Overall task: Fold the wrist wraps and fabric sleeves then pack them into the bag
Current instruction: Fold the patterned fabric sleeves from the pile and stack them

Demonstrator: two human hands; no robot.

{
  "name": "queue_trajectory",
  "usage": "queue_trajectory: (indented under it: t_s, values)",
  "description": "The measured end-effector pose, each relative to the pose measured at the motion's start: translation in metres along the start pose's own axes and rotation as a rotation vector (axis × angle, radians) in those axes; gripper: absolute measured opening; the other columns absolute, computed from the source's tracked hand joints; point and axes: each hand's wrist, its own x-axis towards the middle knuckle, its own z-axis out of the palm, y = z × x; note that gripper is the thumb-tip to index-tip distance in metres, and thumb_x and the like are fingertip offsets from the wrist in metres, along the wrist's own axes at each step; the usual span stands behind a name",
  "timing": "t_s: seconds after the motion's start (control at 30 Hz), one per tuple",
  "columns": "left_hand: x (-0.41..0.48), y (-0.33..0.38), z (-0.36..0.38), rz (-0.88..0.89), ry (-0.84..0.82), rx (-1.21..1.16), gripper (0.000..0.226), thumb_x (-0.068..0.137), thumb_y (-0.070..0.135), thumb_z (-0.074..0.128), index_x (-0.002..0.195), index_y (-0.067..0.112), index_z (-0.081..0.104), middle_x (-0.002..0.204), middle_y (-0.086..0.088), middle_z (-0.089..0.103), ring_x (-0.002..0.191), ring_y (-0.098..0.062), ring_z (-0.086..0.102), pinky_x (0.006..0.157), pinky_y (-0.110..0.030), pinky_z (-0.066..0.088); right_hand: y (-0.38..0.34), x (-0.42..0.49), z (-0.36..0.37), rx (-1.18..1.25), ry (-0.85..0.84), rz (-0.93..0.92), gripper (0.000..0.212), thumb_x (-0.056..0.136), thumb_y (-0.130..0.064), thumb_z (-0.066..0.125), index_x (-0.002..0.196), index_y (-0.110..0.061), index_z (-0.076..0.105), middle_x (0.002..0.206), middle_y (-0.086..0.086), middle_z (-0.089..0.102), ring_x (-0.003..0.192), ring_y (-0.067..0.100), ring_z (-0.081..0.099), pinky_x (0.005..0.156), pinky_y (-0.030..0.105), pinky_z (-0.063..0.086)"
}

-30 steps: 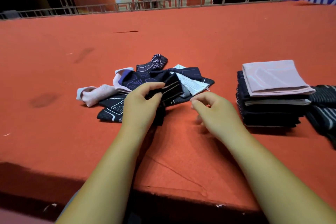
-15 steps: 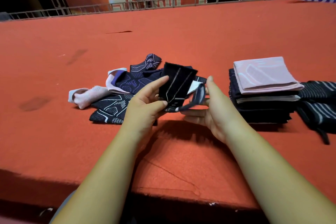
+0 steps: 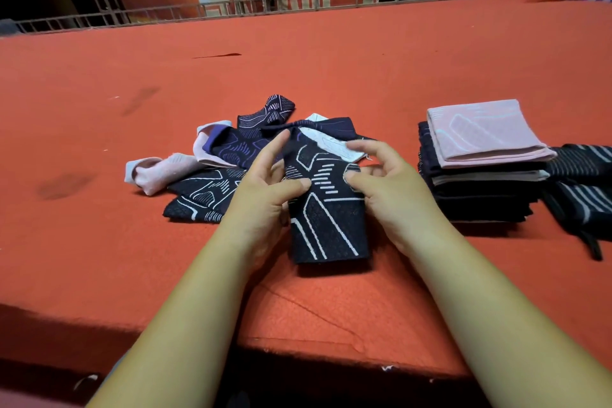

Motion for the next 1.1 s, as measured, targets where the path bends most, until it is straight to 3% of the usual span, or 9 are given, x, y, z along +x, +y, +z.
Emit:
queue_trajectory:
  t_s: [0.13,0.27,0.33,0.5,0.7,0.83,0.9,1.0,1.1]
  values:
    - [-0.006,0.005,0.001,-0.024,-0.026,0.206,0.064,0.093,-0.006,0.073,0.142,0.033,0.066,0.122,-0.013,0.077,0.093,-0.016,0.074,0.066,-0.022,0.057,-0.002,-0.001,-0.003,-0.126,0.091,-0.064,0.022,0.099,-0.010,0.069,0.099,-0.028,0.081,0.097,-0.006,0.081,0.083,0.006,0.072,0.074,0.025,0.054]
    - [-0.008,0.004,0.000,-0.065,-0.027,0.249,0.049,0.095,0.002,0.075,0.129,0.036,0.073,0.117,-0.017,0.076,0.089,-0.030,0.074,0.074,-0.046,0.055,0.001,0.001,-0.004,-0.150,0.115,-0.067,0.019,0.098,-0.013,0.071,0.098,-0.028,0.082,0.097,-0.012,0.081,0.091,0.005,0.073,0.081,0.025,0.053]
    - [-0.008,0.004,0.000,-0.065,-0.011,0.263,0.044,0.095,0.003,0.075,0.125,0.034,0.075,0.115,-0.022,0.074,0.085,-0.032,0.073,0.077,-0.052,0.053,0.000,0.001,-0.004,-0.141,0.067,-0.067,0.017,0.096,-0.016,0.075,0.102,-0.030,0.082,0.100,-0.011,0.081,0.095,0.007,0.074,0.084,0.025,0.055]
    - [-0.009,0.005,-0.001,-0.055,0.032,0.267,0.037,0.094,0.002,0.075,0.119,0.029,0.077,0.099,-0.011,0.074,0.079,-0.032,0.067,0.075,-0.052,0.045,-0.004,-0.003,-0.005,-0.173,-0.024,-0.087,0.023,0.093,-0.013,0.079,0.109,-0.029,0.082,0.092,-0.012,0.080,0.080,-0.003,0.071,0.069,0.011,0.049]
    - [-0.006,0.004,0.000,-0.063,0.045,0.190,0.040,0.093,-0.005,0.072,0.117,0.026,0.077,0.109,-0.022,0.074,0.087,-0.037,0.068,0.078,-0.057,0.044,-0.006,-0.004,-0.003,-0.208,-0.040,-0.133,0.031,0.092,-0.009,0.080,0.117,-0.028,0.080,0.102,-0.013,0.080,0.088,-0.007,0.072,0.077,0.008,0.050]
    - [0.000,0.006,-0.003,-0.071,0.042,0.098,0.049,0.091,-0.014,0.069,0.128,0.018,0.074,0.110,-0.015,0.077,0.092,-0.029,0.078,0.081,-0.043,0.063,-0.005,-0.003,-0.002,-0.222,-0.030,-0.188,0.034,0.093,-0.009,0.079,0.122,-0.027,0.079,0.110,-0.012,0.080,0.102,-0.001,0.074,0.094,0.018,0.054]
    - [0.002,0.007,-0.005,-0.053,0.037,0.068,0.052,0.092,-0.016,0.066,0.132,0.015,0.070,0.111,-0.011,0.080,0.099,-0.026,0.078,0.082,-0.040,0.065,-0.003,-0.001,-0.001,-0.243,-0.016,-0.224,0.035,0.093,-0.010,0.079,0.123,-0.027,0.078,0.115,-0.013,0.079,0.107,0.002,0.073,0.102,0.028,0.055]
    - [0.001,0.006,-0.005,-0.011,0.053,0.165,0.050,0.094,-0.010,0.069,0.131,0.023,0.072,0.113,-0.008,0.080,0.098,-0.024,0.077,0.086,-0.045,0.062,-0.001,-0.001,0.000,-0.254,-0.020,-0.232,0.037,0.092,-0.010,0.079,0.124,-0.028,0.077,0.117,-0.014,0.079,0.110,0.003,0.073,0.106,0.037,0.056]
    - [-0.003,0.006,-0.004,0.022,0.095,0.263,0.044,0.093,-0.005,0.073,0.121,0.029,0.078,0.110,-0.013,0.079,0.093,-0.025,0.075,0.087,-0.054,0.059,0.002,-0.001,0.001,-0.248,-0.019,-0.220,0.036,0.092,-0.008,0.079,0.122,-0.030,0.078,0.114,-0.014,0.080,0.108,0.003,0.074,0.105,0.036,0.056]
